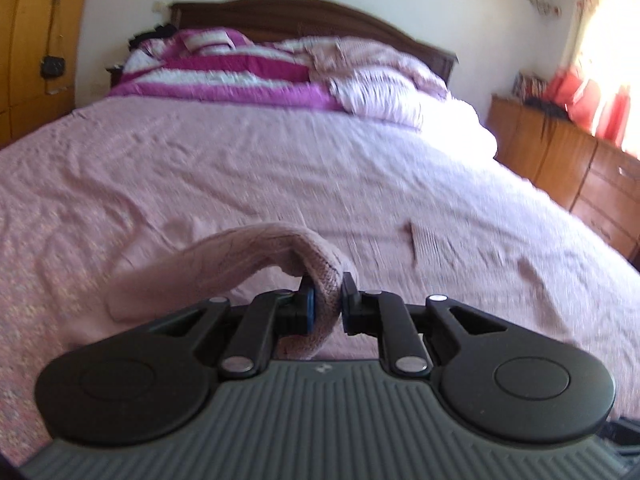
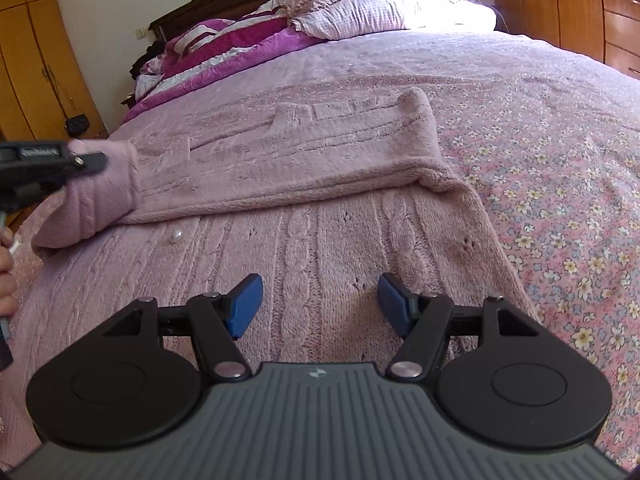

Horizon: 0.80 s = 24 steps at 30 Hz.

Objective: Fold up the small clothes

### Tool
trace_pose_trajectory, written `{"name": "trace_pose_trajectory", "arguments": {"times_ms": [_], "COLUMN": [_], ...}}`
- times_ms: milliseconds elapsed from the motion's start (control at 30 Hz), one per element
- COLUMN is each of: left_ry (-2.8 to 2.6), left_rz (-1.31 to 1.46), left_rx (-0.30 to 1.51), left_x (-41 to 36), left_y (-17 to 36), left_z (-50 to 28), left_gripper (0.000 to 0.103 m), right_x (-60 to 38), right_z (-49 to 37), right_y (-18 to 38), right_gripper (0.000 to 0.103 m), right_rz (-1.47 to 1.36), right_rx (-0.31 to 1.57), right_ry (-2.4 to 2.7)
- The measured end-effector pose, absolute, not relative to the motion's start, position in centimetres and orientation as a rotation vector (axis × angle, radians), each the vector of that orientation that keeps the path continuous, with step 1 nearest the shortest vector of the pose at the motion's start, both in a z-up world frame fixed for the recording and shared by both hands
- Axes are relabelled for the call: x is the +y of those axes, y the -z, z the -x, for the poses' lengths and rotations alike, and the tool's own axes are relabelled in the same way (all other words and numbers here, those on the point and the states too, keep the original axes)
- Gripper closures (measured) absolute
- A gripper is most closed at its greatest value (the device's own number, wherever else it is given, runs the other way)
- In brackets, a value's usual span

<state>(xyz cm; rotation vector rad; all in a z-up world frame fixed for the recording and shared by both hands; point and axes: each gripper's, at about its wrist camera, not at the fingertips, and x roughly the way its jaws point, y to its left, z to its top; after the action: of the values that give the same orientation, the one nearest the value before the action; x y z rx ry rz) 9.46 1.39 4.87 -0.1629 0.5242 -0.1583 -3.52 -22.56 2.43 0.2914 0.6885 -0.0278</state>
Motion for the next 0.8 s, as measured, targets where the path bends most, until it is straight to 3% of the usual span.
{"name": "trace_pose_trajectory", "arguments": {"times_ms": [200, 300, 367, 500, 800], "left_ry": [0.184, 0.208, 0.155, 0.131, 0.111], "left_rz": [0.183, 0.191, 0.137, 0.03, 0.071], "left_rx": [0.615, 0.652, 0.666, 0.673, 0.693], "left_x": [0.8, 1.0, 0.8, 1.1, 5.9], "left_y": [-3.8, -4.1, -4.4, -4.7, -5.4], "left_z": [-9.0, -8.4, -7.7, -6.2, -3.5], "left_gripper": [0.085, 0.065, 0.047, 0.044, 0.04], "right_x": [-23.4, -23.5, -23.6, -23.3, -22.1], "right_z": [3.9, 4.0, 3.9, 3.7, 2.4], "right_y": [-2.2, -2.1, -2.0, -2.0, -4.0], "right_gripper": [0.032, 0.032, 0.024, 0.02, 0.02], "right_rz": [-0.35, -0.364, -0.38, -0.378, -0.384], "right_rx": [0.671, 0.665, 0.665, 0.67, 0.731], "right_ry": [0.011, 0.008, -0.012, -0.023, -0.011]}}
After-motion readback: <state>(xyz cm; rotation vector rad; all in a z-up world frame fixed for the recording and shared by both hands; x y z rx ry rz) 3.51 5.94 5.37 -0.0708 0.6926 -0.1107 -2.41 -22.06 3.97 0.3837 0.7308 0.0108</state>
